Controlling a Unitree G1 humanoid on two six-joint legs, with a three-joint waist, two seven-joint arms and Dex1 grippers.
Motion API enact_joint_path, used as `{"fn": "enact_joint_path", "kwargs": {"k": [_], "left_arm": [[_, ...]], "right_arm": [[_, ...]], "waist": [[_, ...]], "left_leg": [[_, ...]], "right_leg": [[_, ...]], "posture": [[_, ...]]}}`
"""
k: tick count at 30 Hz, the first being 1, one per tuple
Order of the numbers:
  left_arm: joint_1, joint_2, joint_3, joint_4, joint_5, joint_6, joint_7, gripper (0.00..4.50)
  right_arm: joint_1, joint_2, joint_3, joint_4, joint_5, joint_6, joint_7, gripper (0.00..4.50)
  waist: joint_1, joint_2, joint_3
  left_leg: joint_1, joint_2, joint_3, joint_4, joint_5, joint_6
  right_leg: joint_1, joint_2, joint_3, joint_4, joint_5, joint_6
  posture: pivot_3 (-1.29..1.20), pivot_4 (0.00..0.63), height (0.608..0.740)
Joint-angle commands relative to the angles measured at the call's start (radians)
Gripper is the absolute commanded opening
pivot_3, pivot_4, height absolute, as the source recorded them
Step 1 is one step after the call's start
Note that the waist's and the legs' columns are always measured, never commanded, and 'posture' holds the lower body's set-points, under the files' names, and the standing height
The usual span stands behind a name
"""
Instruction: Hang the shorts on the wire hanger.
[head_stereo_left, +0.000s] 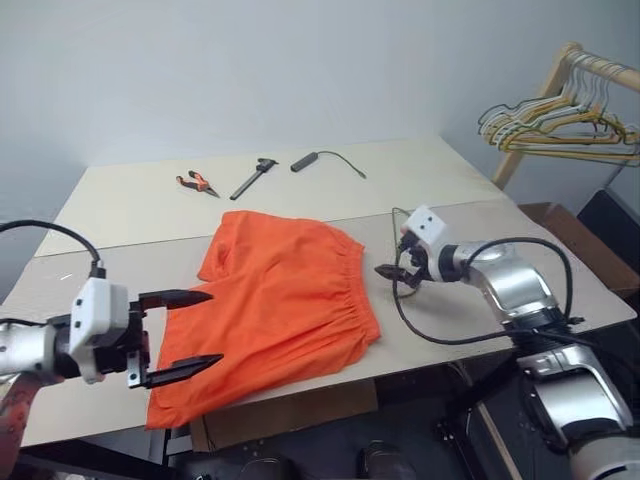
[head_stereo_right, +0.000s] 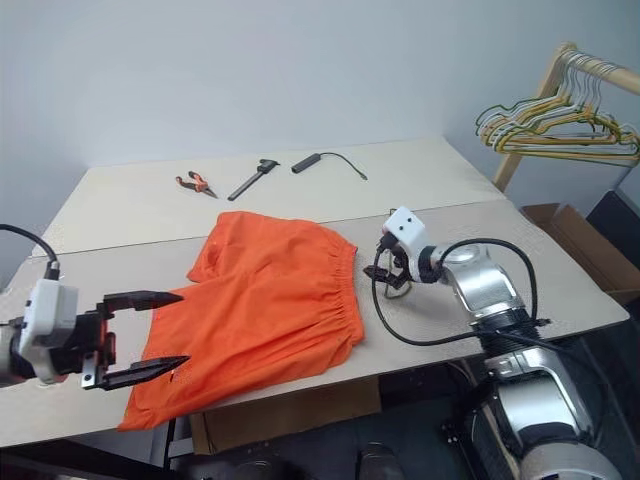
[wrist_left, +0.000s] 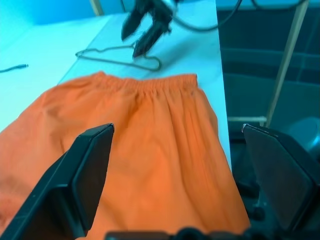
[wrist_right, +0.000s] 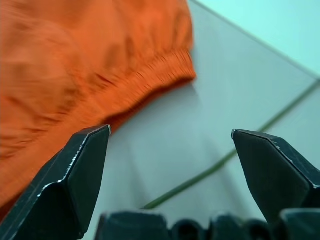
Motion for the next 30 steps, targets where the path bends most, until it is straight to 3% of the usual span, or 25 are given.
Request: {"fn": "enact_joint_path", "kwargs": {"k": [1, 13, 19, 23, 30], "left_arm": [[-0.033, -0.009, -0.041, -0.024, 0.007, -0.006, 0.030, 4.46], [-0.068, -0.008, -0.071, 0.014, 0.037, -0.044, 0.021, 4.46], [-0.074, -0.014, -0.081, 0.014, 0.042, -0.049, 0.021, 4.46], [-0.079, -0.018, -0.087, 0.004, 0.034, -0.044, 0.030, 4.46], [-0.097, -0.037, -0.090, -0.037, -0.015, -0.011, 0.077, 4.46]], "right_arm": [[-0.012, 0.012, 0.015, 0.026, -0.072, 0.016, -0.049, 4.50], [0.119, -0.124, -0.084, -0.004, -0.079, -0.008, 0.010, 4.50], [0.071, -0.090, -0.141, -0.063, -0.017, 0.032, 0.045, 4.50], [-0.007, -0.004, -0.109, 0.055, -0.035, -0.032, 0.050, 4.50], [-0.201, 0.105, -0.101, 0.447, -0.093, -0.153, 0.029, 4.50]], "waist": [[-0.004, 0.001, 0.000], [-0.027, 0.001, 0.000], [-0.055, 0.001, 0.000], [-0.075, 0.001, 0.000], [-0.069, 0.001, 0.001]], "left_leg": [[0.000, 0.000, 0.000, 0.000, 0.000, 0.000], [0.001, 0.000, 0.002, 0.000, -0.005, 0.009], [0.003, 0.001, 0.002, 0.000, -0.004, 0.008], [0.004, 0.001, 0.002, 0.000, -0.004, 0.008], [0.002, 0.000, 0.002, 0.000, -0.004, 0.008]], "right_leg": [[0.000, 0.000, 0.000, 0.000, 0.000, 0.000], [0.002, 0.002, 0.003, -0.003, -0.001, 0.001], [0.002, 0.004, 0.005, -0.001, -0.001, 0.002], [0.002, 0.005, 0.007, 0.000, 0.000, 0.003], [0.002, 0.003, 0.007, -0.002, 0.001, 0.003]], "posture": [[-0.05, 0.000, 0.740], [-0.07, 0.000, 0.740], [-0.07, 0.000, 0.740], [-0.07, 0.000, 0.740], [-0.04, 0.000, 0.740]]}}
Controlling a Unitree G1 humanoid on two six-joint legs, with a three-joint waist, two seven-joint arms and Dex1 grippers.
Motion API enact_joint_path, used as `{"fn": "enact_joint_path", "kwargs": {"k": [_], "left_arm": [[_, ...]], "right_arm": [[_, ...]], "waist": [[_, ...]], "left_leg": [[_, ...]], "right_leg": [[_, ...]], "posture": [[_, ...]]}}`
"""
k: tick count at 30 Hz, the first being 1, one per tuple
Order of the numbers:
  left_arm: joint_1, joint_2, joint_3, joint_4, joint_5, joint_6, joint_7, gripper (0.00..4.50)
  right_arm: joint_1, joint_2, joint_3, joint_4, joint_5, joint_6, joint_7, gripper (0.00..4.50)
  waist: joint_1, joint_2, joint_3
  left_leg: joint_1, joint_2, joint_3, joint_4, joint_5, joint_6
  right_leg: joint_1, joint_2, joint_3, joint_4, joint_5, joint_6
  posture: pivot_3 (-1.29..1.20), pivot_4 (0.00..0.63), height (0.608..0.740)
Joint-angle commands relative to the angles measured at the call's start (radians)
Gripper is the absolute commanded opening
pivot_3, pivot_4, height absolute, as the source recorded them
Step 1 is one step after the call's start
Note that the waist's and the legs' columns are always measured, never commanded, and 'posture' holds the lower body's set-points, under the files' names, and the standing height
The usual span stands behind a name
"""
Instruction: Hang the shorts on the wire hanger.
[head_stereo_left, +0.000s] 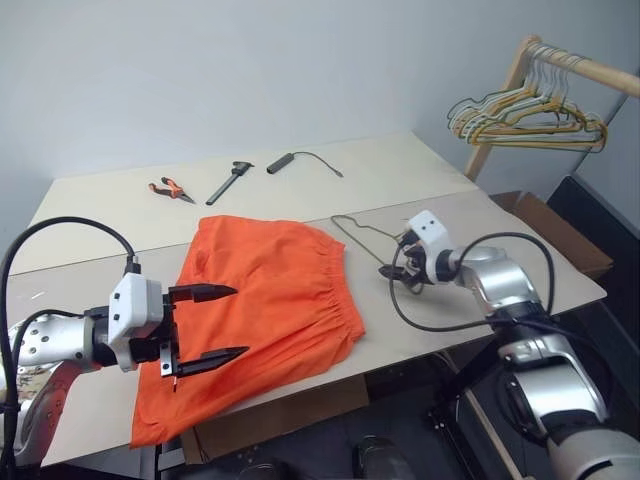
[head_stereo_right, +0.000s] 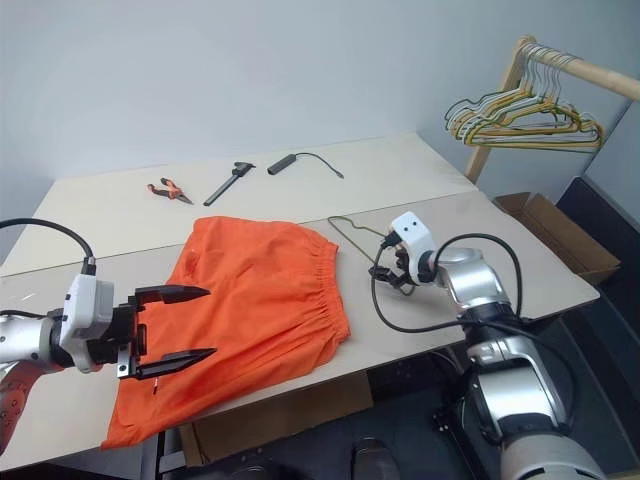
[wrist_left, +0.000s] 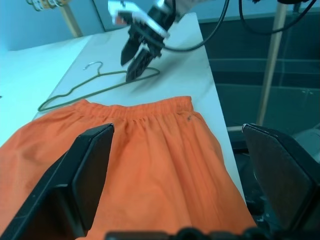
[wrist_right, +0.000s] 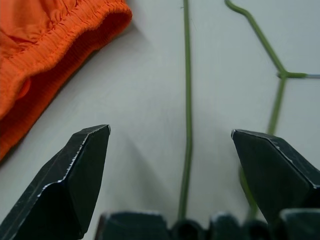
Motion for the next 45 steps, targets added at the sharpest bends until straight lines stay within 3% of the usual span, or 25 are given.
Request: {"fn": "enact_joint_path", "kwargs": {"k": [1, 9, 10, 13, 23, 24, 27, 31, 39, 45], "left_arm": [[-0.020, -0.010, 0.013, -0.051, -0.053, 0.019, 0.029, 4.46], [-0.025, -0.035, -0.017, -0.068, -0.045, 0.016, 0.068, 4.46], [-0.025, -0.041, -0.019, -0.067, -0.043, 0.013, 0.078, 4.49], [-0.028, -0.053, -0.024, -0.064, -0.029, 0.004, 0.101, 4.50], [-0.025, -0.061, -0.033, -0.068, -0.010, -0.008, 0.129, 4.50], [-0.031, -0.064, -0.038, -0.065, 0.000, -0.009, 0.140, 4.50], [-0.067, -0.083, -0.070, -0.050, 0.058, 0.009, 0.222, 4.50], [-0.175, -0.193, -0.130, -0.017, 0.084, 0.132, 0.442, 4.50], [-0.406, -0.538, -0.071, 0.045, -0.324, 0.487, 0.909, 4.50], [-0.560, -0.693, -0.007, 0.161, -0.362, 0.429, 1.129, 4.50]], "right_arm": [[-0.096, 0.012, -0.013, 0.147, -0.029, -0.086, -0.005, 4.50], [-0.161, 0.062, 0.044, 0.376, -0.112, -0.158, 0.065, 4.50], [-0.161, 0.064, 0.050, 0.392, -0.121, -0.169, 0.072, 4.33], [-0.168, 0.073, 0.051, 0.427, -0.137, -0.169, 0.079, 3.60], [-0.195, 0.084, 0.031, 0.498, -0.173, -0.146, 0.026, 0.14], [-0.198, 0.086, 0.022, 0.499, -0.170, -0.142, 0.016, 0.03], [-0.199, 0.088, 0.002, 0.483, -0.166, -0.144, -0.015, 0.03], [-0.187, 0.086, -0.064, 0.362, -0.122, -0.125, -0.077, 0.03], [0.057, 0.099, -0.093, -0.398, -0.032, -0.011, -0.070, 0.03], [0.225, 0.141, -0.047, -0.760, 0.051, -0.056, -0.026, 0.03]], "waist": [[0.002, 0.000, 0.000], [-0.003, 0.000, 0.000], [-0.004, 0.000, 0.000], [-0.003, 0.000, 0.000], [-0.002, 0.000, -0.001], [-0.002, 0.000, -0.001], [-0.001, 0.000, -0.001], [0.005, 0.000, 0.000], [0.015, 0.000, 0.000], [0.026, 0.000, 0.000]], "left_leg": [[0.000, 0.000, 0.000, 0.000, 0.001, -0.001], [0.000, 0.000, 0.001, 0.000, 0.001, -0.004], [0.001, 0.000, 0.002, 0.000, 0.001, -0.004], [0.002, 0.000, 0.001, 0.000, 0.001, -0.002], [0.006, 0.001, 0.001, 0.000, 0.001, -0.002], [0.006, 0.001, 0.001, 0.000, 0.001, -0.003], [0.008, 0.001, 0.001, 0.000, 0.001, -0.003], [0.015, 0.000, 0.000, -0.001, 0.000, -0.001], [0.014, 0.000, -0.001, -0.009, 0.001, -0.005], [0.015, -0.001, 0.000, -0.012, 0.000, -0.005]], "right_leg": [[0.000, 0.000, 0.000, 0.000, 0.000, 0.000], [0.000, 0.001, 0.002, -0.001, 0.000, 0.000], [0.000, 0.000, 0.003, 0.000, 0.000, 0.000], [0.001, 0.001, 0.003, 0.001, 0.000, 0.000], [0.004, 0.001, 0.002, 0.002, 0.000, 0.000], [0.004, 0.001, 0.003, 0.002, 0.000, 0.000], [0.006, 0.001, 0.002, 0.002, 0.000, 0.000], [0.015, 0.000, 0.002, 0.000, 0.000, 0.000], [0.010, 0.000, 0.005, -0.001, 0.001, 0.002], [0.011, 0.001, 0.004, -0.004, 0.001, 0.002]], "posture": [[-0.04, 0.000, 0.740], [-0.03, 0.000, 0.740], [-0.03, 0.000, 0.740], [-0.03, 0.000, 0.740], [-0.03, 0.000, 0.740], [-0.03, 0.000, 0.740], [-0.03, 0.000, 0.740], [-0.02, 0.000, 0.740], [-0.05, 0.000, 0.740], [-0.06, 0.000, 0.740]]}}
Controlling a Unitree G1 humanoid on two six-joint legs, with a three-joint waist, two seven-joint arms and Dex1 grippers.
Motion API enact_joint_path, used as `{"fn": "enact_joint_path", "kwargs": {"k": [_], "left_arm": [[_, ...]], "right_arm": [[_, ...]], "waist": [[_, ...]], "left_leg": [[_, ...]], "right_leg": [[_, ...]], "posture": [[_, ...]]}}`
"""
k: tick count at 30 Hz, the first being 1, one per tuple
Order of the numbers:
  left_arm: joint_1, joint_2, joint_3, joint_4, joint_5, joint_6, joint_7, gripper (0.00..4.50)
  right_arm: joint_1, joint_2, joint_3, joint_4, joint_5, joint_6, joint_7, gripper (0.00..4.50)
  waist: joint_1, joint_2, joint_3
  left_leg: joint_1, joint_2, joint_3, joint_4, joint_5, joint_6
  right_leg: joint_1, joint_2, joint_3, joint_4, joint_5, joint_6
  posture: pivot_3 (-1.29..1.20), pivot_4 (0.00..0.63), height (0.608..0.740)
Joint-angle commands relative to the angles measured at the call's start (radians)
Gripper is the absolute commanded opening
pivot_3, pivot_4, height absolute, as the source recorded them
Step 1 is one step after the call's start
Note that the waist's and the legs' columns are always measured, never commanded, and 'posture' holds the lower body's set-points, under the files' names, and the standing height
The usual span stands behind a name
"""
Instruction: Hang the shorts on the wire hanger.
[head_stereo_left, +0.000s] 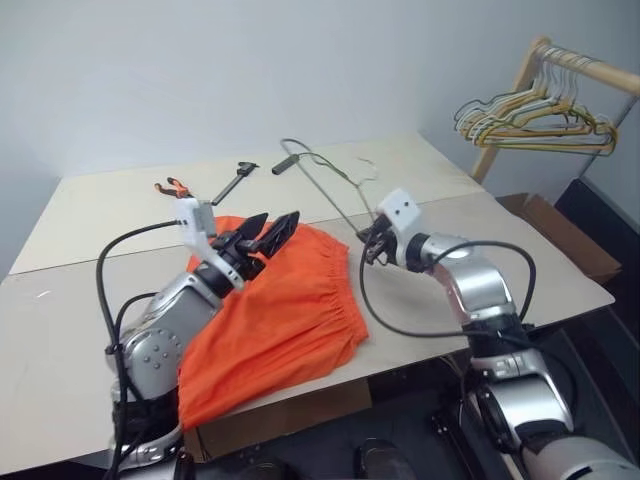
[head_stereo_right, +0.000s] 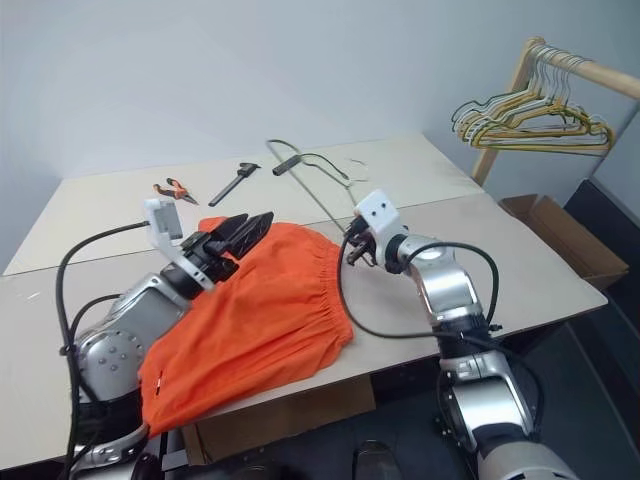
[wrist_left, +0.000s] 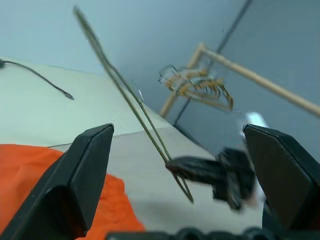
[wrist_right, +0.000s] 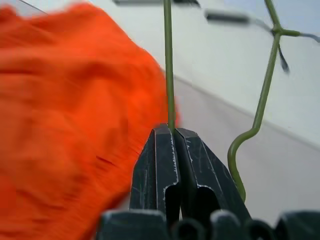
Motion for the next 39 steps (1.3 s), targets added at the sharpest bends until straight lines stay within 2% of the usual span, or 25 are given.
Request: {"fn": "enact_joint_path", "kwargs": {"k": [1, 5, 10, 13, 17, 25, 31, 34, 39], "left_arm": [[-0.110, -0.060, 0.082, 0.069, -0.040, -0.066, 0.126, 4.50], [-0.166, -0.080, 0.120, 0.116, -0.072, -0.090, 0.150, 4.50], [-0.162, -0.069, 0.104, 0.115, -0.072, -0.093, 0.129, 4.50], [-0.152, -0.070, 0.096, 0.120, -0.062, -0.091, 0.134, 3.88], [-0.145, -0.071, 0.088, 0.124, -0.052, -0.092, 0.132, 2.59], [-0.149, -0.071, 0.076, 0.135, -0.041, -0.090, 0.147, 0.04], [-0.148, -0.071, 0.078, 0.145, -0.037, -0.117, 0.147, 0.04], [-0.147, -0.053, 0.071, 0.140, -0.014, -0.136, 0.118, 0.00], [-0.158, -0.016, 0.099, 0.152, 0.013, -0.207, 0.029, 0.00]], "right_arm": [[0.058, 0.026, 0.010, -0.187, 0.055, -0.067, 0.012, 0.03], [0.110, 0.042, 0.050, -0.268, 0.060, -0.106, 0.010, 0.03], [0.122, 0.049, 0.074, -0.285, 0.055, -0.110, -0.005, 0.03], [0.130, 0.045, 0.087, -0.291, 0.048, -0.126, -0.010, 0.00], [0.152, 0.020, 0.121, -0.286, 0.002, -0.209, -0.014, 0.00], [0.155, 0.026, 0.162, -0.207, -0.184, -0.427, -0.176, 0.00], [0.154, 0.019, 0.180, -0.174, -0.254, -0.507, -0.208, 0.00], [0.160, 0.010, 0.186, -0.176, -0.250, -0.526, -0.187, 0.78], [0.174, 0.010, 0.135, -0.200, -0.146, -0.538, -0.136, 2.55]], "waist": [[0.003, -0.001, 0.000], [0.000, -0.001, 0.000], [-0.001, -0.002, 0.000], [0.000, -0.002, 0.000], [0.000, -0.002, 0.000], [-0.001, -0.004, 0.000], [-0.001, -0.004, 0.000], [-0.001, -0.004, 0.000], [-0.002, -0.005, 0.000]], "left_leg": [[0.000, 0.000, 0.000, 0.000, 0.000, 0.000], [0.000, -0.001, 0.000, 0.000, 0.000, 0.000], [-0.002, -0.001, 0.001, 0.000, 0.002, -0.004], [-0.002, -0.001, 0.001, -0.001, 0.002, -0.004], [-0.003, -0.002, 0.001, -0.001, 0.002, -0.004], [-0.002, -0.001, 0.001, -0.001, 0.003, -0.004], [-0.002, -0.001, 0.001, -0.001, 0.003, -0.004], [-0.002, -0.001, 0.001, -0.001, 0.003, -0.004], [-0.002, -0.001, 0.001, -0.001, 0.003, -0.004]], "right_leg": [[0.001, 0.000, 0.000, -0.001, 0.000, 0.000], [0.003, 0.000, -0.002, -0.005, 0.000, 0.000], [0.003, 0.001, -0.002, -0.010, 0.001, 0.001], [0.002, 0.001, -0.002, -0.011, 0.001, 0.001], [0.002, 0.001, -0.003, -0.011, 0.001, 0.001], [0.002, 0.001, -0.002, -0.011, 0.001, 0.001], [0.002, 0.001, -0.002, -0.011, 0.001, 0.001], [0.003, 0.001, -0.002, -0.011, 0.001, 0.001], [0.003, 0.002, -0.002, -0.011, 0.001, 0.001]], "posture": [[-0.06, 0.000, 0.740], [-0.06, 0.000, 0.740], [-0.07, 0.000, 0.740], [-0.07, 0.000, 0.740], [-0.07, 0.000, 0.740], [-0.07, 0.000, 0.740], [-0.07, 0.000, 0.740], [-0.07, 0.000, 0.740], [-0.08, 0.000, 0.740]]}}
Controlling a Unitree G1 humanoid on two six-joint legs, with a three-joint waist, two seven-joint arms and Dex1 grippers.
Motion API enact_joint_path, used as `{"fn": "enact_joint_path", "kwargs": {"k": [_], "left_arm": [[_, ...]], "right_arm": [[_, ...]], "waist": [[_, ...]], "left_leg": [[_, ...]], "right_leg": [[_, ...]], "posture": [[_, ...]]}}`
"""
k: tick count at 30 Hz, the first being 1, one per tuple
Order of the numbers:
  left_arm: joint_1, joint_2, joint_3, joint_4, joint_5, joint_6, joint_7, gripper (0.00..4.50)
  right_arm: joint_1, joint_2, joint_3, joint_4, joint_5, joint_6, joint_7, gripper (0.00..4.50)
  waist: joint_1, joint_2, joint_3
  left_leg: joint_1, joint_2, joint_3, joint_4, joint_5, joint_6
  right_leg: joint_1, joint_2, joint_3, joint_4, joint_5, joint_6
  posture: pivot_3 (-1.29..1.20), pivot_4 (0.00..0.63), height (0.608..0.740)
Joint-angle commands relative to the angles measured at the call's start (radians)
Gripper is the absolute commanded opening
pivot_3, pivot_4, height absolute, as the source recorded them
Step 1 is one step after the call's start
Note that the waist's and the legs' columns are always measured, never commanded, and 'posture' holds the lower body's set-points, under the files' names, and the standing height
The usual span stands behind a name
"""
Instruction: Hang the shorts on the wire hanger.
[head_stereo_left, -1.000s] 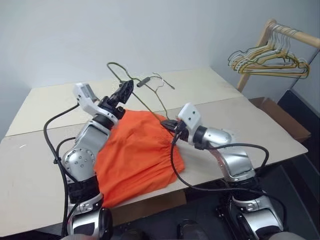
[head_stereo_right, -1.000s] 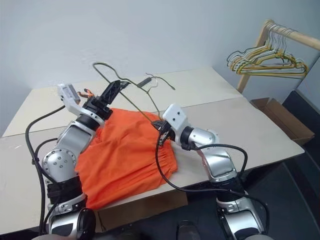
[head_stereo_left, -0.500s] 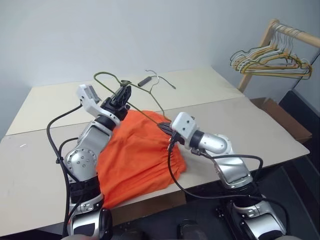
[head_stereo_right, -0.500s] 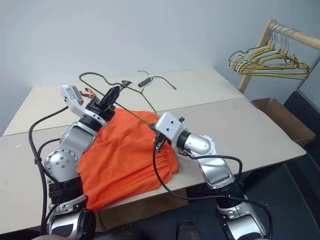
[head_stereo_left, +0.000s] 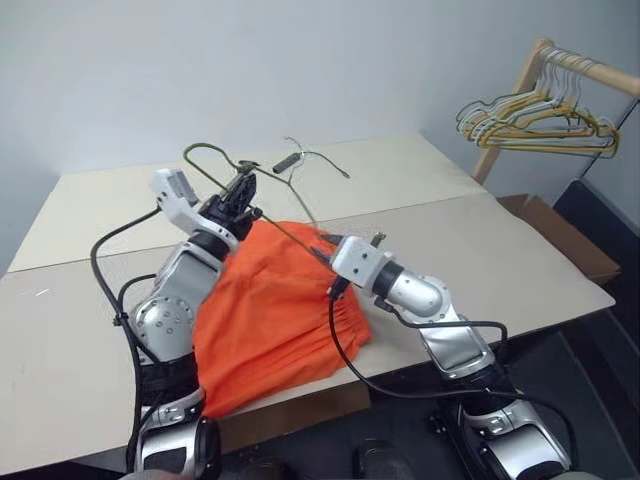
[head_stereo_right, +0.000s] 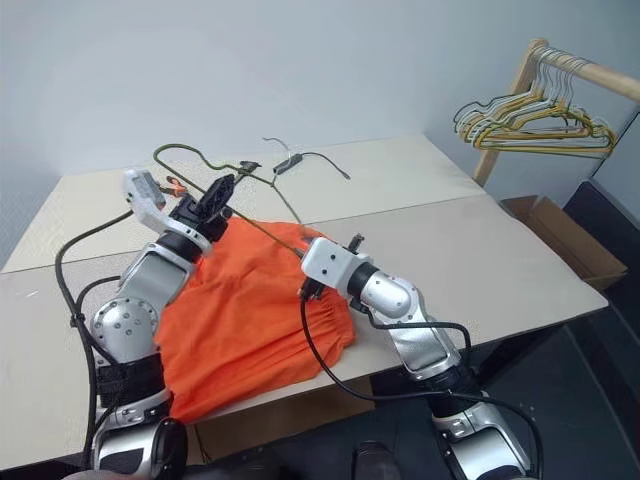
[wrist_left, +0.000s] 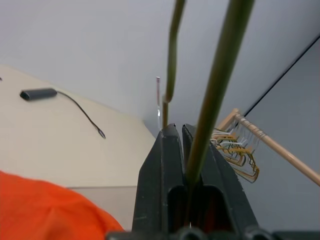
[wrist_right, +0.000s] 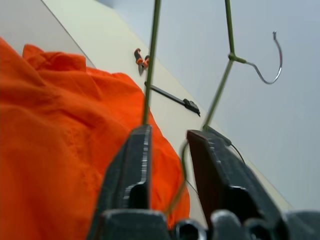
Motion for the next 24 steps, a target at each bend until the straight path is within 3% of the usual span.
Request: {"fn": "enact_joint_path", "kwargs": {"k": [1, 5, 6, 11, 15, 24], "left_arm": [[-0.030, 0.031, 0.037, 0.006, 0.000, -0.060, -0.064, 0.00], [-0.033, 0.103, 0.081, 0.032, -0.034, -0.077, -0.189, 0.00], [-0.032, 0.117, 0.087, 0.035, -0.043, -0.077, -0.216, 0.00], [0.054, 0.311, 0.163, -0.004, -0.194, -0.006, -0.588, 0.00], [0.123, 0.435, 0.207, -0.020, -0.303, 0.030, -0.928, 0.00], [0.069, 0.456, 0.163, 0.017, -0.296, 0.011, -1.025, 0.00]], "right_arm": [[-0.004, -0.018, -0.061, -0.060, 0.092, -0.031, 0.059, 2.89], [-0.003, -0.085, -0.132, -0.106, 0.333, 0.163, 0.260, 4.31], [-0.005, -0.103, -0.142, -0.117, 0.382, 0.211, 0.301, 4.47], [-0.109, -0.270, -0.210, -0.163, 0.714, 0.584, 0.549, 4.47], [-0.204, -0.332, -0.154, -0.087, 0.776, 0.719, 0.675, 4.47], [-0.324, -0.256, -0.055, 0.082, 0.759, 0.763, 0.761, 4.47]], "waist": [[0.000, 0.000, 0.000], [0.000, 0.000, 0.000], [0.000, -0.001, 0.000], [-0.011, -0.001, 0.001], [-0.026, -0.001, 0.000], [-0.001, -0.001, 0.000]], "left_leg": [[0.000, 0.000, 0.000, 0.000, 0.000, 0.000], [0.000, 0.000, 0.000, 0.000, 0.000, 0.000], [0.000, 0.000, 0.000, 0.000, 0.000, 0.001], [0.000, 0.001, 0.000, 0.000, -0.002, 0.003], [0.000, 0.002, 0.000, 0.000, -0.003, 0.004], [0.001, 0.002, -0.001, 0.001, -0.003, 0.004]], "right_leg": [[0.000, 0.000, 0.000, 0.000, 0.000, 0.000], [0.000, 0.000, 0.000, 0.000, 0.000, 0.000], [0.000, 0.000, -0.001, 0.000, 0.000, 0.000], [-0.001, -0.001, -0.001, -0.001, 0.000, 0.000], [-0.001, -0.001, -0.003, 0.000, -0.001, -0.001], [0.000, -0.001, -0.003, 0.000, -0.001, -0.001]], "posture": [[-0.08, 0.000, 0.740], [-0.08, 0.000, 0.740], [-0.08, 0.000, 0.740], [-0.09, 0.000, 0.740], [-0.08, 0.000, 0.740], [-0.05, 0.000, 0.740]]}}
